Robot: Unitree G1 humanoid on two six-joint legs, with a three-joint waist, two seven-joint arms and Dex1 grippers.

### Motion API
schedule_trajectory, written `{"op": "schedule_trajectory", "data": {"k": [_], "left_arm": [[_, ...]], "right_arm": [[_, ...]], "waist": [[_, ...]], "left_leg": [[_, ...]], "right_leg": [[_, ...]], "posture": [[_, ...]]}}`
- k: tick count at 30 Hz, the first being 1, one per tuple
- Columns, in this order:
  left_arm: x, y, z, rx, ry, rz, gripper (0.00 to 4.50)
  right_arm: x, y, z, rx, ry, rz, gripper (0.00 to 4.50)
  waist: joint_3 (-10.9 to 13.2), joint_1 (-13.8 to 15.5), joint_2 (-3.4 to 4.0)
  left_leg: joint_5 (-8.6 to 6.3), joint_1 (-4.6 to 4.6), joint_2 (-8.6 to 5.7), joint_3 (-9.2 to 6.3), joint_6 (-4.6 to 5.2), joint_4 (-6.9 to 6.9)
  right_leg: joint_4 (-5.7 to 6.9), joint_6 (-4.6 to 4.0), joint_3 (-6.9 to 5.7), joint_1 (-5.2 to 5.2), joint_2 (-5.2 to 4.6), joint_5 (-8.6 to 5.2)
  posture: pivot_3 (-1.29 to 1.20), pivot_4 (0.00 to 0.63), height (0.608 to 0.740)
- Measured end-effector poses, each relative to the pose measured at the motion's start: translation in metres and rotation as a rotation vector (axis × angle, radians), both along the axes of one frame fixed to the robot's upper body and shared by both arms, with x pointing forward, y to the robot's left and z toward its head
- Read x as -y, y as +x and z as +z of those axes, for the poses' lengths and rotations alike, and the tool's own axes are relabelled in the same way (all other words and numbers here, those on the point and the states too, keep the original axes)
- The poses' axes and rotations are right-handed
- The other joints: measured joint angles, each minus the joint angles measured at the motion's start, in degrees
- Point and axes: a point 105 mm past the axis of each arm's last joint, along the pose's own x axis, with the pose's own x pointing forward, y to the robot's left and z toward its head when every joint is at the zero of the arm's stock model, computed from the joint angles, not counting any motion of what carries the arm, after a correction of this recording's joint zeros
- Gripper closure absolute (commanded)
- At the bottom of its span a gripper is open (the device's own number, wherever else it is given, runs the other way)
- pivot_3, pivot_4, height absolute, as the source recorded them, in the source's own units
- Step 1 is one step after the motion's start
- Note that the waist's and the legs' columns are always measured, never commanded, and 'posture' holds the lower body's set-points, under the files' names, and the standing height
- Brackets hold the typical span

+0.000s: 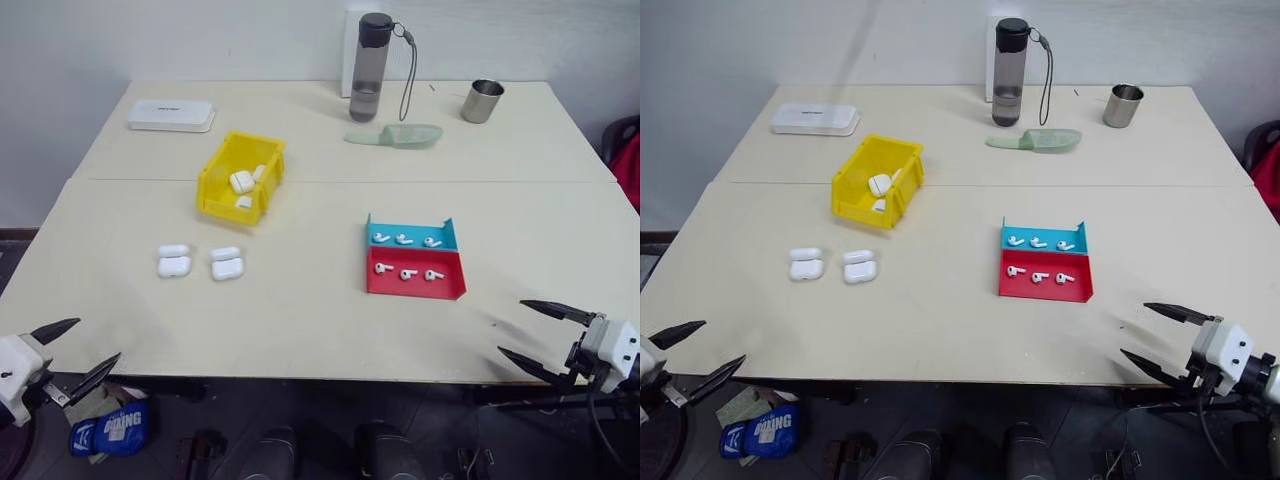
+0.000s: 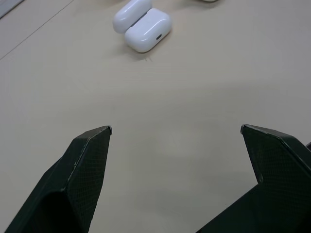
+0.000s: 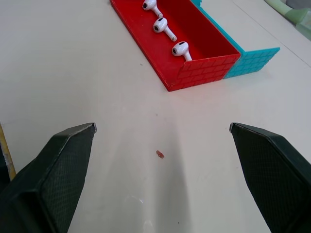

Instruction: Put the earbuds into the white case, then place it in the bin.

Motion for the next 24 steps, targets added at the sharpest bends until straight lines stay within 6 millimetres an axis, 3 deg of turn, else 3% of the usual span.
{"op": "schedule_trajectory", "data": {"k": [6, 10, 12, 15, 17, 21, 24], "left_arm": [[-0.004, -0.003, 0.005, 0.016, -0.007, 0.022, 0.03], [-0.002, -0.007, 0.015, 0.014, -0.094, 0.028, 0.03], [-0.012, -0.015, 0.017, -0.06, -0.165, 0.109, 0.03], [-0.042, -0.028, 0.025, -0.096, -0.245, 0.344, 0.03], [-0.053, -0.041, 0.019, -0.16, -0.285, 0.46, 0.03], [-0.058, -0.053, 0.013, -0.28, -0.362, 0.588, 0.03], [-0.053, -0.046, 0.024, -0.337, -0.383, 0.623, 0.03]], "right_arm": [[-0.01, 0.013, 0.004, 0.016, 0.021, 0.03, 0.0], [-0.038, 0.021, 0.018, 0.067, 0.149, 0.116, 0.0], [-0.054, 0.022, 0.028, 0.097, 0.23, 0.152, 0.0], [-0.077, 0.02, 0.042, 0.136, 0.306, 0.225, 0.0], [-0.091, 0.016, 0.049, 0.181, 0.348, 0.283, 0.0], [-0.102, 0.012, 0.056, 0.262, 0.373, 0.363, 0.0], [-0.101, 0.013, 0.058, 0.293, 0.363, 0.389, 0.0]], "waist": [[0.0, 0.0, 0.0], [0.0, -0.1, -0.01], [0.0, -0.1, -0.01], [0.0, 0.0, 0.01], [0.0, 0.0, 0.0], [0.0, 0.3, -0.05], [0.0, 0.6, -0.13]], "left_leg": [[0.0, 0.0, 0.0, 0.0, 0.0, 0.01], [-0.02, -0.01, 0.07, -0.02, -0.03, 0.01], [-0.07, 0.0, 0.15, -0.04, -0.08, 0.02], [-0.08, 0.02, 0.15, -0.08, -0.1, 0.01], [-0.1, 0.02, 0.14, -0.09, -0.1, 0.01], [-0.11, 0.02, 0.14, -0.11, -0.09, 0.08], [-0.1, 0.03, 0.13, -0.18, -0.1, 0.08]], "right_leg": [[0.0, 0.0, 0.0, 0.0, 0.0, 0.0], [0.04, 0.0, 0.0, -0.02, 0.02, 0.0], [0.12, 0.0, -0.01, -0.04, 0.07, 0.0], [0.22, 0.0, -0.02, -0.06, 0.08, 0.0], [0.23, 0.0, -0.02, -0.06, 0.08, 0.0], [0.24, 0.0, -0.02, -0.03, 0.08, 0.0], [0.25, -0.02, -0.04, -0.01, 0.08, -0.01]], "posture": [[0.0, 0.15, 0.74], [0.0, 0.15, 0.74], [0.0, 0.15, 0.74], [0.0, 0.15, 0.74], [0.0, 0.15, 0.74], [0.0, 0.15, 0.74], [0.0, 0.15, 0.74]]}}
